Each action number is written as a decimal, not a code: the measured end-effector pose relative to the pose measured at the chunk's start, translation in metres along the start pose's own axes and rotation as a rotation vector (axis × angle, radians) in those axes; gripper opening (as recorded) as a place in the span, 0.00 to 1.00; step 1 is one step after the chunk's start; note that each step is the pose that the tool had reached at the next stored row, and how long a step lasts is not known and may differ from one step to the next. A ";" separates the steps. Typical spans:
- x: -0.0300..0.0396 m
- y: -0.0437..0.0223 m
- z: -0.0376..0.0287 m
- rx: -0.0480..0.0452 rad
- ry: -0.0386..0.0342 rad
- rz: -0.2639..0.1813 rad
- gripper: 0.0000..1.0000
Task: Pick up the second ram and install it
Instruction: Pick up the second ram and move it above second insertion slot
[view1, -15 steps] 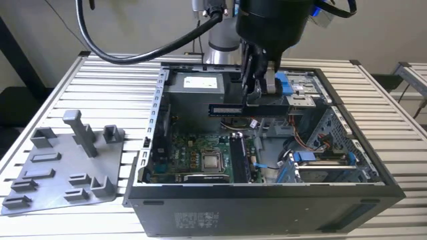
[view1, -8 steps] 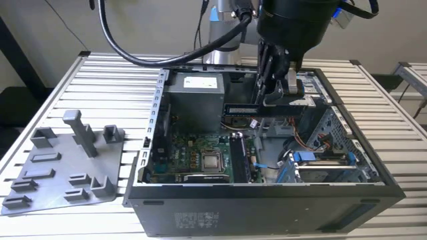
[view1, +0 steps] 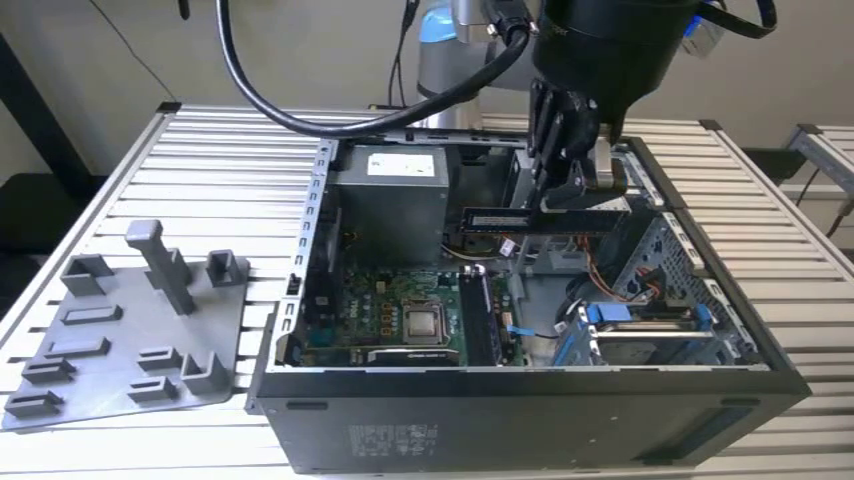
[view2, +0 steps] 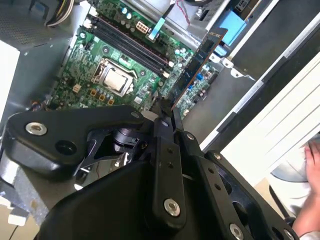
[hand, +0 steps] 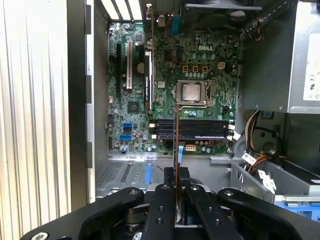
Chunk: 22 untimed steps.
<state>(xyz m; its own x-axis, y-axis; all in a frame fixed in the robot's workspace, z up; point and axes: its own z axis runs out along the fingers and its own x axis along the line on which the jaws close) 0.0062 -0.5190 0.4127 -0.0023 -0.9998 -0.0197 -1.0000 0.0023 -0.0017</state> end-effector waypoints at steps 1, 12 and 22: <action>-0.0009 -0.0001 -0.0001 -0.0001 0.0002 0.000 0.14; -0.0066 0.0003 0.0005 0.0008 0.0002 0.042 0.14; -0.0263 0.0005 0.0013 0.0009 0.0002 0.046 0.14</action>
<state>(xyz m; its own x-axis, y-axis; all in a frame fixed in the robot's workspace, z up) 0.0058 -0.4927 0.4119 -0.0487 -0.9986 -0.0196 -0.9988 0.0487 -0.0018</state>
